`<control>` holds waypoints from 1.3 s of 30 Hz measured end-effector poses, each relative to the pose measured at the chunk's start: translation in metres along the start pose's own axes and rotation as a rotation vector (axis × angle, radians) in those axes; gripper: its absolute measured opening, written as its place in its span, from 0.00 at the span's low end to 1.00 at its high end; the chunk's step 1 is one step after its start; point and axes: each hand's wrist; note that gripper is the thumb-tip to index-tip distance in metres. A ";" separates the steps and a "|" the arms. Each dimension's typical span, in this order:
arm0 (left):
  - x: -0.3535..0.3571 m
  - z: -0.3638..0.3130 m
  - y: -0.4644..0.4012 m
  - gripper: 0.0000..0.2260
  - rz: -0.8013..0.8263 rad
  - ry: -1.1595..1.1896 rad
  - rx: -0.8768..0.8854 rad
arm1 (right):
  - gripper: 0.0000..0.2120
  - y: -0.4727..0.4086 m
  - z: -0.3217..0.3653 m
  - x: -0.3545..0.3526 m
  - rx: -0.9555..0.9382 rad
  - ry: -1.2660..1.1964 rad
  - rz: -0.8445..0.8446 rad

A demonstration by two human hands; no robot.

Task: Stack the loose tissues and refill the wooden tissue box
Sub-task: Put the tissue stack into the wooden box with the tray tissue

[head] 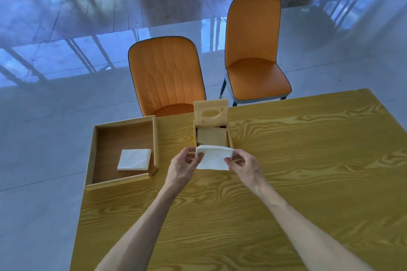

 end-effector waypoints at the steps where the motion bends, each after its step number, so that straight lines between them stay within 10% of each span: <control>1: -0.001 -0.007 -0.007 0.15 -0.016 0.003 -0.002 | 0.11 -0.010 0.004 -0.001 0.010 -0.010 -0.015; 18: 0.021 -0.043 -0.058 0.13 -0.389 -0.177 -0.123 | 0.19 -0.074 0.005 0.016 0.062 0.382 -0.255; 39: 0.026 -0.031 -0.074 0.18 -0.350 -0.263 -0.189 | 0.15 -0.082 0.013 0.020 0.137 0.498 -0.243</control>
Point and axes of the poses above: each hand's wrist, its own y-axis away from the middle knuckle, its own x-axis out of the palm, z = x × y, and after that the axes turned 13 degrees about -x, right-handed
